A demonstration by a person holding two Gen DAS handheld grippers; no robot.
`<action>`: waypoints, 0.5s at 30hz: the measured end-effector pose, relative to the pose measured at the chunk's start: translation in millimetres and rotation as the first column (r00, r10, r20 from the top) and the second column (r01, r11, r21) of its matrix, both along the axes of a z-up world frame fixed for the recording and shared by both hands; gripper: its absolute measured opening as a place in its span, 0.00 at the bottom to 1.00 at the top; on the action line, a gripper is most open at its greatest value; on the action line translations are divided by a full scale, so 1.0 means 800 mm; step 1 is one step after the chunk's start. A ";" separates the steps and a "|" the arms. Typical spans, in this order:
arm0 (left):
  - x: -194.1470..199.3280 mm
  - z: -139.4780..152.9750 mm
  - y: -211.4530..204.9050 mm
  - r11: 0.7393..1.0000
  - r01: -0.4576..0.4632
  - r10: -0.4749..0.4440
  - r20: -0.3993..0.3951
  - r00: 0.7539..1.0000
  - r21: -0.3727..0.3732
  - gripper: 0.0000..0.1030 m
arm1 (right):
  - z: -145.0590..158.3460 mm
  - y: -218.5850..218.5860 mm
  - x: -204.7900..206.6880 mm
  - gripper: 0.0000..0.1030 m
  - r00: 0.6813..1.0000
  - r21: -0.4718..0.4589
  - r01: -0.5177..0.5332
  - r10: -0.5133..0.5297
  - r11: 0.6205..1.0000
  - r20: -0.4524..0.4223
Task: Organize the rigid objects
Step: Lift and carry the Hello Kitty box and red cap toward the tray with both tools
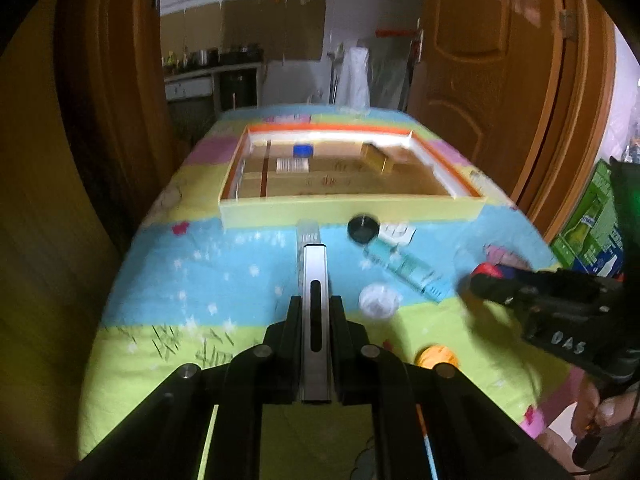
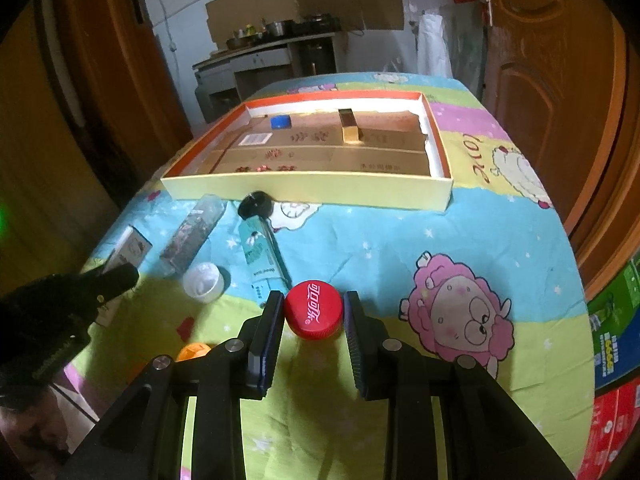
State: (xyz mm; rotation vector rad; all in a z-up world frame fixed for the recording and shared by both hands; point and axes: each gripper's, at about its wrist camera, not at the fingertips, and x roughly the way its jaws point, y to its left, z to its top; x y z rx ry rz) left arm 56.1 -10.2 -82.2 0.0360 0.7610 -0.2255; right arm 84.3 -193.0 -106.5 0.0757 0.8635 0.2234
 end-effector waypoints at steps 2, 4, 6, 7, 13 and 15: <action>-0.003 0.014 -0.002 1.000 0.010 -0.010 0.027 1.000 0.000 0.12 | 0.005 0.002 0.000 0.30 1.000 0.000 -0.003 0.003 1.000 0.007; -0.004 0.026 -0.002 1.000 0.015 -0.015 0.047 0.999 -0.008 0.12 | 0.010 0.004 0.001 0.30 1.000 0.001 -0.007 0.007 1.000 0.015; -0.003 0.036 -0.002 1.000 0.018 -0.018 0.062 0.998 -0.012 0.12 | 0.017 0.007 0.001 0.30 1.000 0.003 -0.013 0.013 1.000 0.025; -0.002 0.040 -0.002 1.000 0.020 -0.019 0.068 0.998 -0.012 0.12 | 0.020 0.007 0.001 0.30 0.999 0.005 -0.015 0.015 1.000 0.030; 0.009 0.058 -0.004 1.000 0.025 -0.024 0.093 0.995 -0.018 0.12 | 0.040 0.017 0.004 0.30 0.997 0.009 -0.036 0.035 0.999 0.062; 0.016 0.062 -0.005 1.000 0.024 -0.022 0.097 0.995 -0.019 0.12 | 0.046 0.019 0.007 0.30 0.997 0.010 -0.041 0.040 0.999 0.069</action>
